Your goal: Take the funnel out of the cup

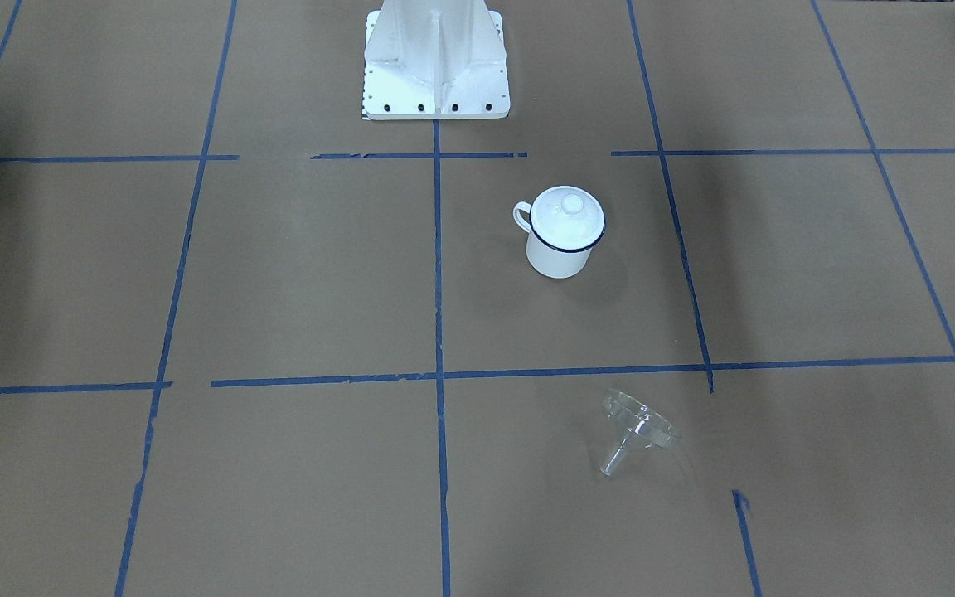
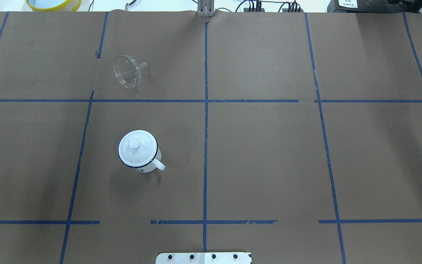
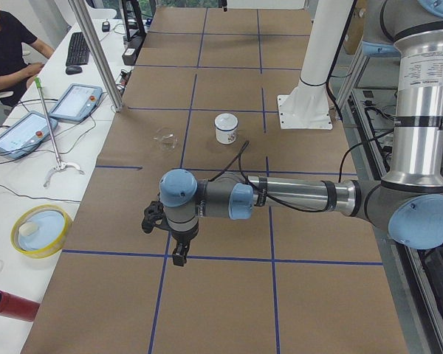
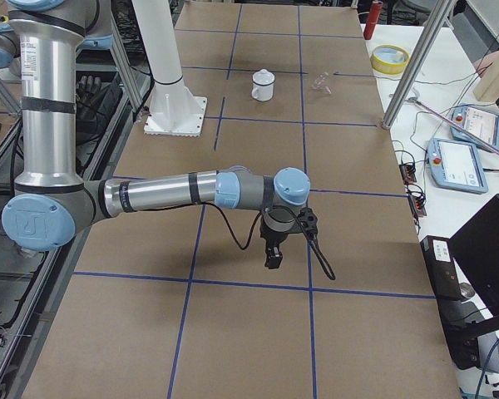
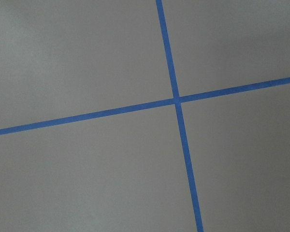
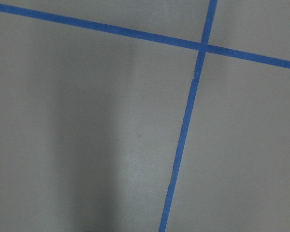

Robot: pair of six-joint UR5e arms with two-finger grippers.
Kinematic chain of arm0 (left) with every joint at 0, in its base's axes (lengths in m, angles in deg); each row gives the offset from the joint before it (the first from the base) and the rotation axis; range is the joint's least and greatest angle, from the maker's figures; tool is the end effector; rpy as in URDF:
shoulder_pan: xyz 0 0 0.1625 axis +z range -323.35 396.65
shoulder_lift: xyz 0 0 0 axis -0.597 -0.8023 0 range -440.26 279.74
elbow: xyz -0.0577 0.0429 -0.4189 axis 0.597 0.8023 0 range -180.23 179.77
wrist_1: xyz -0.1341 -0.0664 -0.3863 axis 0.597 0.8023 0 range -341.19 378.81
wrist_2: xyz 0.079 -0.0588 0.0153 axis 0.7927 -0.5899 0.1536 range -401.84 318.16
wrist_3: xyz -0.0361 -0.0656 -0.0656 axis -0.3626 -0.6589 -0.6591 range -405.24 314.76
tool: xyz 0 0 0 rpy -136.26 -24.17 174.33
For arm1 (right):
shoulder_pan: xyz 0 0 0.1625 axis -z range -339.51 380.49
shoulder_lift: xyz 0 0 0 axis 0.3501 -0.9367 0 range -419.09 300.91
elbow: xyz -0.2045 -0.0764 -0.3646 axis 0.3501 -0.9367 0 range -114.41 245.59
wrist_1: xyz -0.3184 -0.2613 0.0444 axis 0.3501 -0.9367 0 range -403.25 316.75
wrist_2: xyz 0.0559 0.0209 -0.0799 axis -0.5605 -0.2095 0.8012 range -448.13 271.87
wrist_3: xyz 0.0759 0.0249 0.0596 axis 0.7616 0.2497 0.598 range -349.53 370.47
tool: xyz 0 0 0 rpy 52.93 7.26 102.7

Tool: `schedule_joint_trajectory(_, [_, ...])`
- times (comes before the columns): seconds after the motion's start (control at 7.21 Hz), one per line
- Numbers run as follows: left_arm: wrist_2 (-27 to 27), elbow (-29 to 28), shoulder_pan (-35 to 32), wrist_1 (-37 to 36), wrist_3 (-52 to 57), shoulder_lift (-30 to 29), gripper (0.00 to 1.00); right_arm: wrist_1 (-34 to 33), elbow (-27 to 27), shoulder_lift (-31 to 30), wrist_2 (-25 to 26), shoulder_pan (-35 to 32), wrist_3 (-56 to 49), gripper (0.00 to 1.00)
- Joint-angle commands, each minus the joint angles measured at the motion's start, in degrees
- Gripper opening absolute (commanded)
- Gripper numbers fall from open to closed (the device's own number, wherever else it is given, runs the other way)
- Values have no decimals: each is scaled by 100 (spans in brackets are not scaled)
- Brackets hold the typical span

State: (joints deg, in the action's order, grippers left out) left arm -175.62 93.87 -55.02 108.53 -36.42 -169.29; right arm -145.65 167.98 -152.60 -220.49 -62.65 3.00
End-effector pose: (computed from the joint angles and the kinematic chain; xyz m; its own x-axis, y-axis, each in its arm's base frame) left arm -0.0787 -0.4855 0.6328 0.7186 0.1661 -0.6753 -0.0819 0.9845 0.1550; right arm 0.0111 -0.4612 0.6057 0.7168 -0.1756 0.6748 0.2141 0.9764 0.0268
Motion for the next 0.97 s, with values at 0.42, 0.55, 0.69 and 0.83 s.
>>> schedule_joint_trajectory(0.42, [-192,55,-9,71,-116,-26,100,0,0,0,0,0,0,100])
schedule_joint_trajectory(0.55, [-166,38,-9,89,-134,26,100,0,0,0,0,0,9,100])
schedule_joint_trajectory(0.69, [-175,38,-9,324,-134,26,100,0,0,0,0,0,9,100])
schedule_joint_trajectory(0.83, [-175,21,-9,596,-143,53,100,0,0,0,0,0,0,100])
